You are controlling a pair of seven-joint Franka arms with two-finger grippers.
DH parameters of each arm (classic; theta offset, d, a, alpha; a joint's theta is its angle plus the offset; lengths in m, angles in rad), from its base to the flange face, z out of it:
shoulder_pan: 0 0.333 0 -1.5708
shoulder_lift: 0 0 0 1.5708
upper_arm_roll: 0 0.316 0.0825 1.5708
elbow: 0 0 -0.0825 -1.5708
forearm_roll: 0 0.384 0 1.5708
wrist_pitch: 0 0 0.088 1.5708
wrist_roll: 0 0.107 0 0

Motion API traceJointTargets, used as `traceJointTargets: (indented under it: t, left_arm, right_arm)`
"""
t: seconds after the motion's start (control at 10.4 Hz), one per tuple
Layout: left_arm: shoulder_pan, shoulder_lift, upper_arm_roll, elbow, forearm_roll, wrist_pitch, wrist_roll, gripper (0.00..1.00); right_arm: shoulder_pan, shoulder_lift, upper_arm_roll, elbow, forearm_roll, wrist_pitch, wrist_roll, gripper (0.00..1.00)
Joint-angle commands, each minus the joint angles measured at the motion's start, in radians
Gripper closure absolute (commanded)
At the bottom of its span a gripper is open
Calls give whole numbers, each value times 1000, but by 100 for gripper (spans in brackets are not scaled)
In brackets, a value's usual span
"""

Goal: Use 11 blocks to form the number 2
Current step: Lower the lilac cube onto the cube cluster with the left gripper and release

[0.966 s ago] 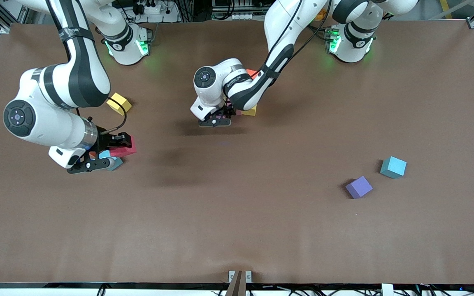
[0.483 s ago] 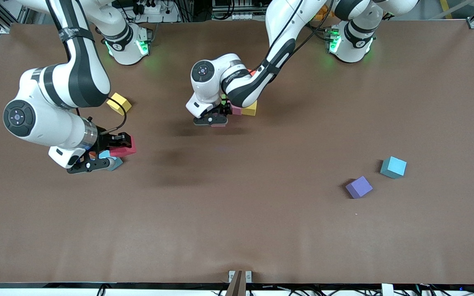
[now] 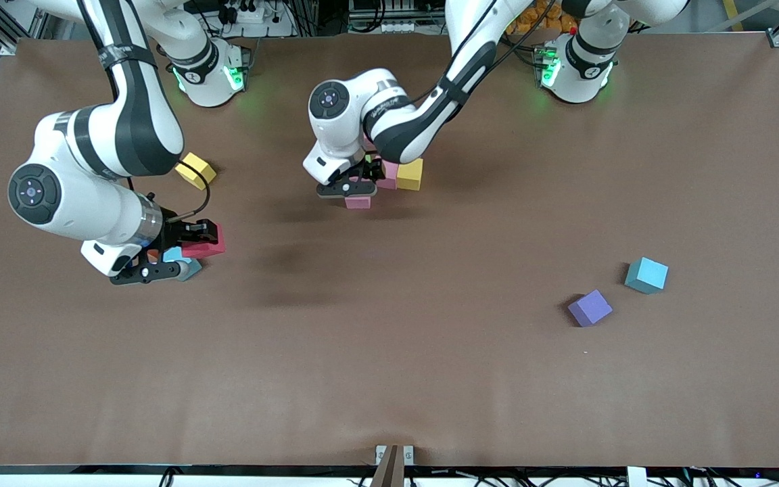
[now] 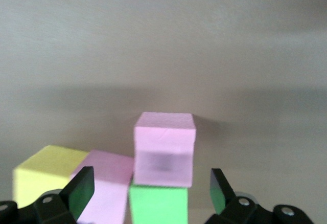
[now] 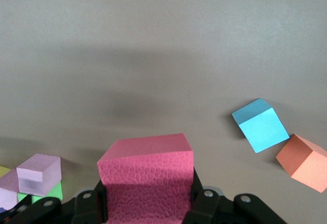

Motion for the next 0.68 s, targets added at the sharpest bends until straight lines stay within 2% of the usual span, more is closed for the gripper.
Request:
traceJointTargets:
  t: [0.0,0.19,0.29,0.39,0.58]
  left_arm:
    - [68,-95,23,-24,-8,-113,40,0]
    - [173,-167,24,-67,-3,-176,63,0]
    - [234,-219,21,-129,41,-176,110,0]
    - [300,-273,21,-188,58,-176,212,0]
    - [445,-324,21,-236,58,-175,399,0]
  right_arm:
    - [12,-23,9,-12,0,12,76,67]
    - [67,-17,12,-20,0,69,159,67]
    - [104,-11,12,-24,0,110,205,68]
    - [145,-11,12,-58,0,168,249,68]
    - [242,-12,12,-136,0,309,363,68]
